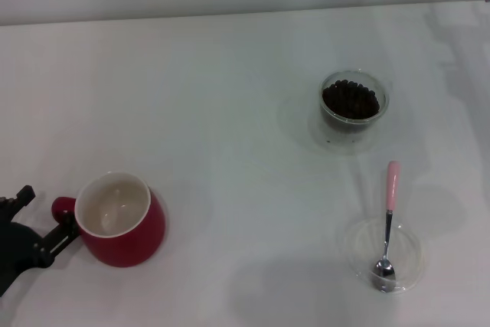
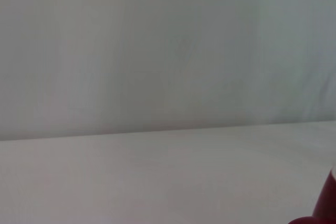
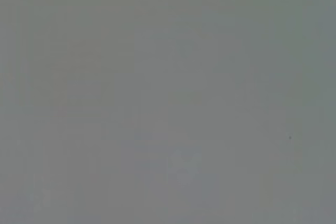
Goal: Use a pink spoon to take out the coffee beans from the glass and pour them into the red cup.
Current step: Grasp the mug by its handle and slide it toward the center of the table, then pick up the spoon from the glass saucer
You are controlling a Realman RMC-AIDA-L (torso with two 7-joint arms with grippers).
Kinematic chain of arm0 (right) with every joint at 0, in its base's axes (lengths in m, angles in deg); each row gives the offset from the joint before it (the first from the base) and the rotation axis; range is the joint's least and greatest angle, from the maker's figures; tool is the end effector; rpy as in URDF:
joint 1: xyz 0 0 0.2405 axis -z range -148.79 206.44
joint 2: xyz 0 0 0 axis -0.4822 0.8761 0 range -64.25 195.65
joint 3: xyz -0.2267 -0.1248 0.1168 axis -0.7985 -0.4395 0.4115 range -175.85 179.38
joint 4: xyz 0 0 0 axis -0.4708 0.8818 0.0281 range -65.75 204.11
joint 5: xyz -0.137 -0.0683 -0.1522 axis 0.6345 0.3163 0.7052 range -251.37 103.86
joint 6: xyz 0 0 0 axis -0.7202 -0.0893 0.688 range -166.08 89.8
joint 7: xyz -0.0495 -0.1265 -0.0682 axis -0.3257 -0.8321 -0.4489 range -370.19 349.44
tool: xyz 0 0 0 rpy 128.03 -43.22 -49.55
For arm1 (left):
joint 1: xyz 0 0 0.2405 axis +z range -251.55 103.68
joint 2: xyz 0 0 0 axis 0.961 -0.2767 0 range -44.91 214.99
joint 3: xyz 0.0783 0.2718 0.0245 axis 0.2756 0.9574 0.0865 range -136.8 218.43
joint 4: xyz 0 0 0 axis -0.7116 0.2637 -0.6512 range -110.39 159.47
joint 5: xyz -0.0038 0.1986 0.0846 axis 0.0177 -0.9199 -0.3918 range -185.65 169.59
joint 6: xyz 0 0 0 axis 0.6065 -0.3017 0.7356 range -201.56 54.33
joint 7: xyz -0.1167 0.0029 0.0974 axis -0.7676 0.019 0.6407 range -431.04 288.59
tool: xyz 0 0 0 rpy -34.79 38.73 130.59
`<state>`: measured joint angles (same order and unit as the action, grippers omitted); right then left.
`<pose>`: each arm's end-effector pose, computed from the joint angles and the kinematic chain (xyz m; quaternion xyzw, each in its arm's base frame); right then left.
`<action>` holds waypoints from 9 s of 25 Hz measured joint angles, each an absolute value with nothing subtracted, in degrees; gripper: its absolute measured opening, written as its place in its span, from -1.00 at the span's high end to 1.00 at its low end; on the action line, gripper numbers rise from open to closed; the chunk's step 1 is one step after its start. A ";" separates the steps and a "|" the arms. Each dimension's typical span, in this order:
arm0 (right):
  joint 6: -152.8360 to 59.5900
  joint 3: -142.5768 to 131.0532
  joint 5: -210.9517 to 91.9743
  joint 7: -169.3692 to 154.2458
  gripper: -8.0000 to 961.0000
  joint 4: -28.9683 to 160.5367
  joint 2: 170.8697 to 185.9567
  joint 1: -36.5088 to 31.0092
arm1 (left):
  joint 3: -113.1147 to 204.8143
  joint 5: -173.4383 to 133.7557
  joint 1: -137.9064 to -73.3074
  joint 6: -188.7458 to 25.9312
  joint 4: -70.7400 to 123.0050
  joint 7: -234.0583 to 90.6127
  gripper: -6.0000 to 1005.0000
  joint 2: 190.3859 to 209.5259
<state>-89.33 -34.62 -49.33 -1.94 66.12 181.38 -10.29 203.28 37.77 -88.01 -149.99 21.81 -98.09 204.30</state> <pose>0.3643 0.4420 0.0493 -0.6008 0.2889 0.2493 0.7024 -0.4000 0.2326 -0.0713 -0.8201 -0.2795 -0.2586 0.4272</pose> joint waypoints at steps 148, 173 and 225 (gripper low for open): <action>-93.05 -50.47 -49.90 36.36 -0.81 57.30 178.07 0.14 | 203.05 59.19 -77.11 -162.04 38.53 -84.29 -0.52 204.46; -105.94 -69.45 -31.58 91.39 -0.81 57.73 164.17 6.68 | 202.97 93.51 -94.31 -152.06 30.21 -95.56 -0.51 204.16; -115.77 -71.27 6.31 101.10 -0.78 58.29 164.66 3.65 | 203.59 87.71 -101.29 -143.05 26.99 -93.71 -0.52 204.04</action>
<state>-115.77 -71.27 6.31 101.10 58.29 164.66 3.65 203.59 87.71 -101.29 -143.05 26.99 -93.71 204.04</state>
